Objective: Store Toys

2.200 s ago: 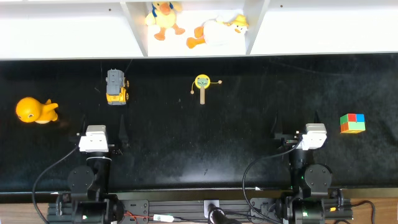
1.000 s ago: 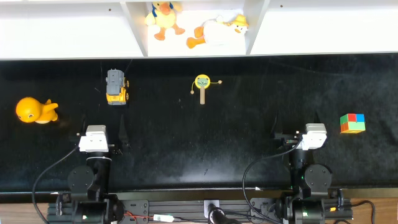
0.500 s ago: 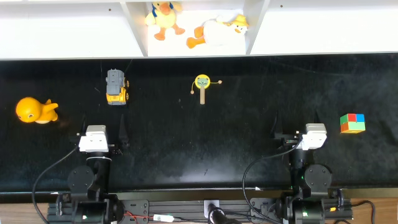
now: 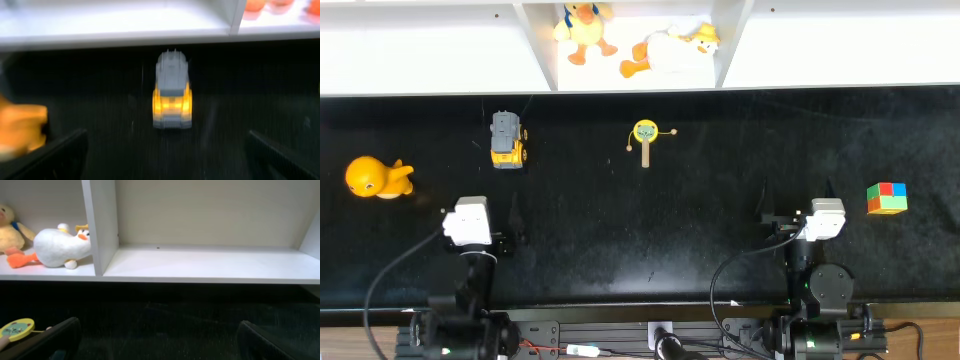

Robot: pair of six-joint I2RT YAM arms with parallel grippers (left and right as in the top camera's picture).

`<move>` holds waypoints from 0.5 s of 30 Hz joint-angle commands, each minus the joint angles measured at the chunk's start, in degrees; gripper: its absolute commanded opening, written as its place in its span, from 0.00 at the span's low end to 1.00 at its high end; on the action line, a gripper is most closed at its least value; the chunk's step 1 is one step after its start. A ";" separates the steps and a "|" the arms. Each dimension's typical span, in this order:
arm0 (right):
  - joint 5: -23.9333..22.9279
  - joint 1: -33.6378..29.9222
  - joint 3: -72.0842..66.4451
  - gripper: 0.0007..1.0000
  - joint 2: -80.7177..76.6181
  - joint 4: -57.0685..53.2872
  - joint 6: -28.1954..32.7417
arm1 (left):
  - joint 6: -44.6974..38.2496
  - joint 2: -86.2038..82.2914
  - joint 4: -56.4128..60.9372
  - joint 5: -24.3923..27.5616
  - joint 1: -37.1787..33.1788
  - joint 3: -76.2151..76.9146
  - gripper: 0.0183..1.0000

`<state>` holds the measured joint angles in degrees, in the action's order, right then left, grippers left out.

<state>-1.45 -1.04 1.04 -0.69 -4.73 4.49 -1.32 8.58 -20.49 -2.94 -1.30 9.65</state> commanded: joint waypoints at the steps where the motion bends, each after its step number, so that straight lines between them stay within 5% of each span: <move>1: 0.37 -0.15 -0.79 0.99 0.44 0.28 -0.46 | 1.70 11.76 -9.42 -1.18 -2.89 14.91 1.00; 6: 0.37 -0.15 -0.79 0.99 0.44 0.28 -0.46 | -9.03 27.76 -22.18 3.21 -9.79 31.45 1.00; 15: 0.37 -0.15 -0.79 0.99 0.44 0.28 -0.48 | -28.35 46.45 -28.22 21.24 -27.23 47.74 1.00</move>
<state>-1.48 -1.04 1.04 -0.69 -4.73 4.47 -20.34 52.84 -48.45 9.91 -24.43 54.63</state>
